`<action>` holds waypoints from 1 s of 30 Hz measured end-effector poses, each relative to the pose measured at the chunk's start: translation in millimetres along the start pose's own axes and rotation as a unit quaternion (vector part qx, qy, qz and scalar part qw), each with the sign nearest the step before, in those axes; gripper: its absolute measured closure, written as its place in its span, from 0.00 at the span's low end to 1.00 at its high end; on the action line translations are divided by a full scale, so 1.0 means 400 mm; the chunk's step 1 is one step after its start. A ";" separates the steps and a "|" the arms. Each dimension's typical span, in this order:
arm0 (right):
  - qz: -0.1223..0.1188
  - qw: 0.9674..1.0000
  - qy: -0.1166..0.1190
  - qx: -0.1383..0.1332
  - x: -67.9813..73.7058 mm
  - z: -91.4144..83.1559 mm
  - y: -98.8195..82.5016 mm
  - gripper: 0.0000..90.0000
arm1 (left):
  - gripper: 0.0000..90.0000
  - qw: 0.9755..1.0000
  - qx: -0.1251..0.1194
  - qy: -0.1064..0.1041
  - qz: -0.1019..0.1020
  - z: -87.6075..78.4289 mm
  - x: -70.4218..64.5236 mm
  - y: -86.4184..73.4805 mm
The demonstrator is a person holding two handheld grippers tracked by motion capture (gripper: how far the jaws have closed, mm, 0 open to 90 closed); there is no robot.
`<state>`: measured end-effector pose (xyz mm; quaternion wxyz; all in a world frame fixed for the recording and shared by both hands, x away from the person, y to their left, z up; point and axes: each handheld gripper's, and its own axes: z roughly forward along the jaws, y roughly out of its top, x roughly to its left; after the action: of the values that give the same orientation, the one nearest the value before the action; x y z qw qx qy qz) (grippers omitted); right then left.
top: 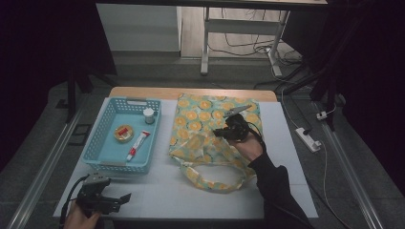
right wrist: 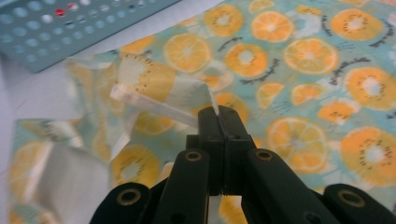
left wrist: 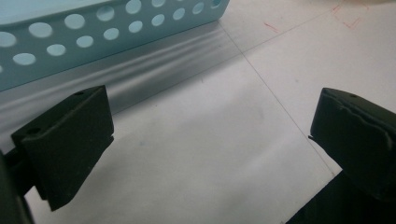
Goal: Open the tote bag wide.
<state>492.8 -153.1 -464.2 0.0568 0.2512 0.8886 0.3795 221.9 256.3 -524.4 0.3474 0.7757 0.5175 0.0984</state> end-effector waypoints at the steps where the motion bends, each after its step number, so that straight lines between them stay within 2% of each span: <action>1: 0.000 1.000 0.000 0.000 0.000 0.000 0.000 1.00 | 0.00 1.000 0.000 0.000 0.000 0.000 0.000 0.000; 2: 0.004 1.000 -0.005 -0.001 -0.017 0.010 0.005 1.00 | 0.00 1.000 0.000 0.000 0.000 0.000 0.000 0.000; 3: 0.004 1.000 -0.005 -0.001 -0.017 0.010 0.005 1.00 | 0.00 1.000 0.000 -0.001 0.000 0.000 0.000 0.000; 7: 0.013 1.000 -0.014 -0.004 -0.056 0.033 0.014 1.00 | 0.00 1.000 0.001 -0.001 0.000 0.000 0.001 0.000; 13: 0.017 1.000 -0.021 -0.008 -0.089 0.060 0.027 1.00 | 0.00 1.000 0.002 -0.002 -0.001 0.000 0.002 0.000; 25: 0.016 0.999 -0.036 -0.006 -0.124 0.118 0.038 1.00 | 0.00 1.000 0.001 -0.002 -0.001 0.000 0.002 0.000; 30: 0.008 0.998 -0.061 0.002 -0.134 0.145 0.039 1.00 | 0.00 1.000 0.001 -0.003 -0.001 0.000 0.002 0.000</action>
<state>562.4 -132.7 -498.9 0.1076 0.2807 0.8822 0.3624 222.3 257.0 -524.5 0.3482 0.7758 0.5175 0.0956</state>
